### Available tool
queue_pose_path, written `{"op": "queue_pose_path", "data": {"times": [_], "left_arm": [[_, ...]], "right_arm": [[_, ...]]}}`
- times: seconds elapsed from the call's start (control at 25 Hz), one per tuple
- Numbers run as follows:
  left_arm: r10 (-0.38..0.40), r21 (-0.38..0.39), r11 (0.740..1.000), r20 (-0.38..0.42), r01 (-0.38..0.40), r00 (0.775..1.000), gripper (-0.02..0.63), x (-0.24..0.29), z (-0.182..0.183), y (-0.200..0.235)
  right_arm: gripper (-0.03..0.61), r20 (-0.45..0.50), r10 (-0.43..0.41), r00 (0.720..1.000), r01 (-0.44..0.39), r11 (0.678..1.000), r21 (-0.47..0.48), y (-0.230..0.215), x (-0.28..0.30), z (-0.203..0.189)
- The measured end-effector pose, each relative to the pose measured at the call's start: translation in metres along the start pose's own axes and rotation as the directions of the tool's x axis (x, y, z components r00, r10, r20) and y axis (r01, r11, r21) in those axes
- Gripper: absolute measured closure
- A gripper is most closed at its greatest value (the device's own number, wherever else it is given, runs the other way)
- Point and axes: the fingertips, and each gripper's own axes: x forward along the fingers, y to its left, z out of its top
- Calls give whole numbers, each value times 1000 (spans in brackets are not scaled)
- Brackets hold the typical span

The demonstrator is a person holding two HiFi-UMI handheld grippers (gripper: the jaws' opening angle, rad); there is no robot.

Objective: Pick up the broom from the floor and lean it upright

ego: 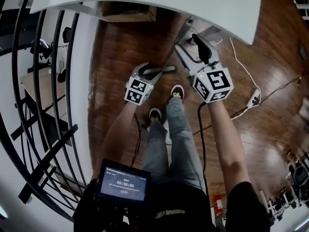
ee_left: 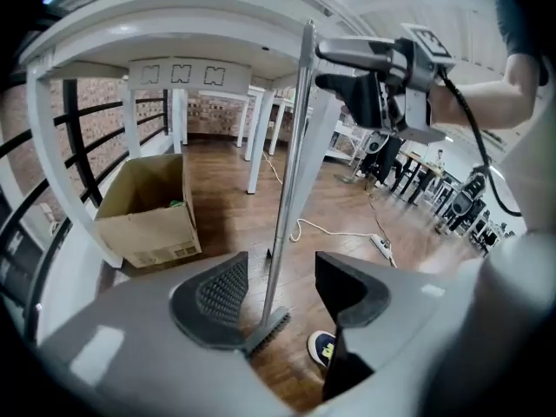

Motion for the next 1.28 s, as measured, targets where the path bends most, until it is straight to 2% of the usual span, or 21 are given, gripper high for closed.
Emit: {"op": "queue_pose_path", "data": {"times": [0.2, 0.24, 0.36, 0.4, 0.52, 0.68, 0.84, 1.0, 1.04, 1.08, 1.16, 1.28], "left_arm": [[-15, -73, 997, 55, 19, 998, 353, -74, -13, -32], [-22, -84, 996, 71, 28, 997, 353, -91, -10, -42], [-50, -84, 995, 126, 61, 991, 355, -142, 9, -76], [-58, -69, 995, 150, 69, 987, 357, -159, 19, -88], [-67, -32, 996, 265, 78, 962, 374, -208, 56, -115], [-84, 17, 996, 460, 86, 884, 414, -275, 109, -141], [-91, 70, 996, 562, 62, 822, 447, -351, 135, -183], [-86, 125, 992, 612, 12, 786, 528, -418, 133, -214], [-83, 132, 991, 616, 2, 783, 584, -435, 126, -225], [-84, 140, 990, 614, -4, 785, 598, -452, 117, -237], [-105, 164, 986, 607, 5, 788, 598, -475, 110, -253], [-132, 177, 984, 614, 27, 778, 598, -485, 109, -262]], "right_arm": [[314, 10, -27, 1000, 27, 1000, 3, 7, -63, 1], [345, 19, -34, 999, 34, 999, 7, 12, -80, 5], [562, 44, -90, 995, 90, 996, 8, 29, -133, 16], [573, 43, -107, 993, 107, 994, 4, 37, -150, 18], [574, 44, -125, 991, 126, 991, -33, 71, -191, 24], [575, 107, -133, 985, 141, 987, -76, 124, -225, 47], [574, 164, -114, 980, 133, 985, -112, 196, -266, 71], [574, 228, -74, 971, 111, 982, -154, 271, -301, 92], [575, 232, -58, 971, 97, 982, -160, 292, -312, 94], [575, 231, -41, 972, 81, 983, -164, 313, -323, 93], [575, 224, -21, 974, 64, 980, -189, 347, -334, 94], [574, 215, -9, 977, 60, 970, -235, 373, -329, 97]]}}
